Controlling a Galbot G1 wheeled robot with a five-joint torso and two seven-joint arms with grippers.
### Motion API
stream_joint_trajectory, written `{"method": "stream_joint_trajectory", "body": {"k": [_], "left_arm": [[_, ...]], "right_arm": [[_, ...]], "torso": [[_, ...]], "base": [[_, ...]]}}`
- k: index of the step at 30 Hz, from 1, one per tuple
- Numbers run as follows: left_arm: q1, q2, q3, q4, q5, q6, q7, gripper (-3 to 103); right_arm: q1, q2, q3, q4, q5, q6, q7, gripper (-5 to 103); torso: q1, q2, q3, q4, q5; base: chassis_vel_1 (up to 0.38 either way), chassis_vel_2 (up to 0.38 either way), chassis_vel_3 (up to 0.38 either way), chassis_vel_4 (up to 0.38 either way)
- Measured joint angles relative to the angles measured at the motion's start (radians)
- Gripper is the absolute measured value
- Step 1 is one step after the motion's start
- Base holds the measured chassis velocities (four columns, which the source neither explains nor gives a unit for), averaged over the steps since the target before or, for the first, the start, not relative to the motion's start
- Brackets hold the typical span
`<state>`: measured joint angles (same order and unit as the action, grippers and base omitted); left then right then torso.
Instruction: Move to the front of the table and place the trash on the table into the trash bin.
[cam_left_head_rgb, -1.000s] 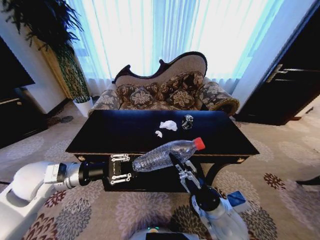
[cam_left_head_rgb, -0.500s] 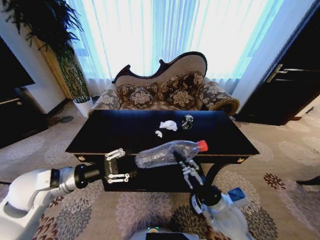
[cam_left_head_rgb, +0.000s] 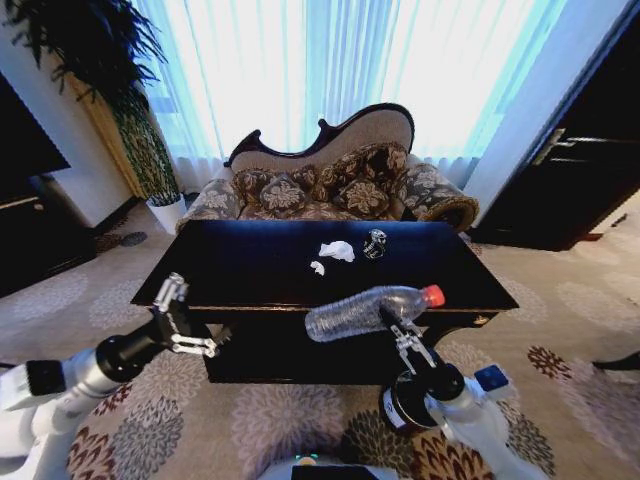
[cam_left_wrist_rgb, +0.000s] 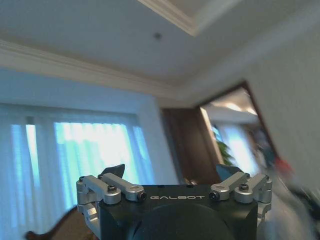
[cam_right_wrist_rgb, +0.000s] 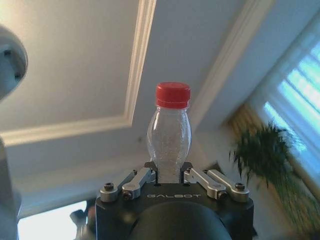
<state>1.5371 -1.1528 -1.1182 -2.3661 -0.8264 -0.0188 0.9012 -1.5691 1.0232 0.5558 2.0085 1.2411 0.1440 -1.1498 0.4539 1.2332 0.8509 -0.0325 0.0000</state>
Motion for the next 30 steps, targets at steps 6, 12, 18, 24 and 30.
{"method": "stream_joint_trajectory", "body": {"k": [6,12,18,24,30], "left_arm": [[0.003,-0.048,-0.006,-0.012,-0.086,-0.007,-0.122,100],[0.011,-0.057,-0.038,-0.020,-0.110,-0.026,-0.160,100],[0.009,-0.062,-0.078,-0.039,-0.147,-0.024,-0.176,100],[0.010,-0.055,-0.132,-0.047,-0.190,-0.022,-0.176,100],[0.013,-0.048,-0.155,-0.048,-0.198,-0.024,-0.169,100]], "right_arm": [[0.036,-0.012,-0.007,-0.189,-0.189,0.011,-0.134,19],[0.090,-0.020,-0.031,-0.374,-0.343,0.070,-0.077,19],[0.128,-0.022,-0.033,-0.491,-0.530,0.134,0.033,19],[0.174,-0.020,-0.025,-0.613,-0.759,0.191,0.188,19],[0.216,-0.008,-0.029,-0.714,-0.976,0.212,0.411,19]], "torso": [[0.000,0.000,0.000,0.0000,0.0000],[0.000,0.000,0.000,0.0000,-0.0001],[0.000,0.000,0.000,0.0000,-0.0001],[0.000,0.000,0.000,0.0000,-0.0002],[0.000,0.000,0.000,0.0000,-0.0002]], "base": [[0.000,0.000,0.000,0.000],[0.000,0.000,0.000,0.000],[0.000,0.000,0.000,0.000],[0.000,0.000,0.000,0.000],[0.000,0.000,0.000,0.000]]}}
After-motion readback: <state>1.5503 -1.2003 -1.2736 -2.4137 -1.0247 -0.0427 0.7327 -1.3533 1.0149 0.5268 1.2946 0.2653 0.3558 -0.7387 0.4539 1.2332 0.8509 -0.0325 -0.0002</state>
